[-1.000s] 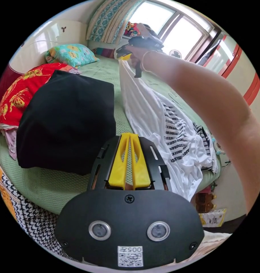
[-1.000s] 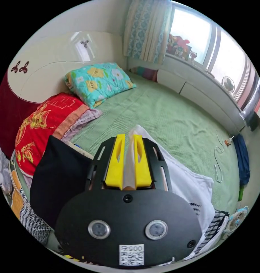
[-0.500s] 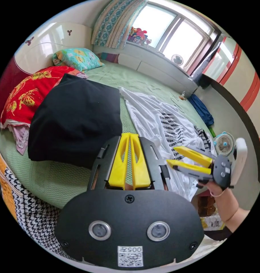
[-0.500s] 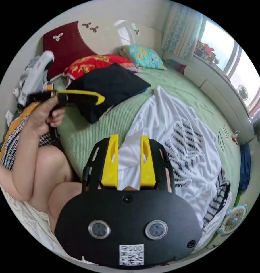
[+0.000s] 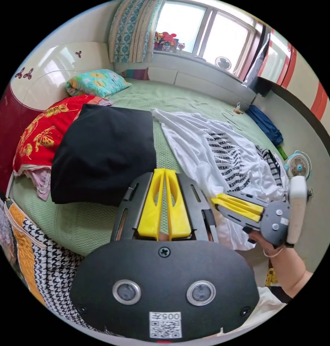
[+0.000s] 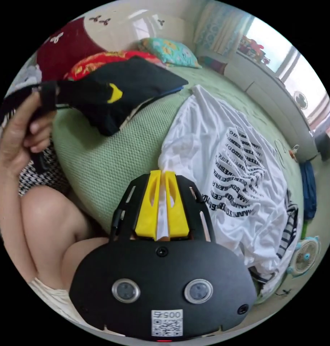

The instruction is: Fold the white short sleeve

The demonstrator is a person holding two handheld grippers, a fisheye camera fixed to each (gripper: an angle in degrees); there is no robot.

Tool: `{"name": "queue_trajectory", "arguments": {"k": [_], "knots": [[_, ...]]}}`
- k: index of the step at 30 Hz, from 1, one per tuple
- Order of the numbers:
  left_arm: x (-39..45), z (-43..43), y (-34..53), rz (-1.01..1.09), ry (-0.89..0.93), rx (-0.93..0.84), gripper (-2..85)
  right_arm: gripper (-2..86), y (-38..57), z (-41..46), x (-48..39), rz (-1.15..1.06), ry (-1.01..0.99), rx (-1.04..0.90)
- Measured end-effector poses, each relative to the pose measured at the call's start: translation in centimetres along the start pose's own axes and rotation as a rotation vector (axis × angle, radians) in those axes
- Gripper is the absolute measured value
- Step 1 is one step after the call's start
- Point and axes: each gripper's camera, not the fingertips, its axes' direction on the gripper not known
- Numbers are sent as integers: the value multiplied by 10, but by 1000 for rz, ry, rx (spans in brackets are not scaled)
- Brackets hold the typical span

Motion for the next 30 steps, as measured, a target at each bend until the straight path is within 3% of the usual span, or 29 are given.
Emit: {"name": "queue_trajectory", "arguments": {"k": [8,12,16,19,24,28,30], "knots": [[-36,-44,26,-176,-80,85,15,-15,-6,-49,-58,-231,-104,195],[-43,-67,42,-199,-29,88,26,-14,-21,-19,-90,-314,-217,10],[-24,-75,64,-145,-36,54,30,-3,2,-50,-65,-213,-191,126],[5,-71,70,-92,8,40,26,55,49,-85,-19,-138,-139,187],[81,-54,73,36,68,10,7,98,160,-117,84,111,190,124],[146,-30,82,133,90,-38,-4,93,210,-121,130,244,268,27],[168,-19,85,165,102,-61,-5,95,230,-120,143,305,186,0]]}}
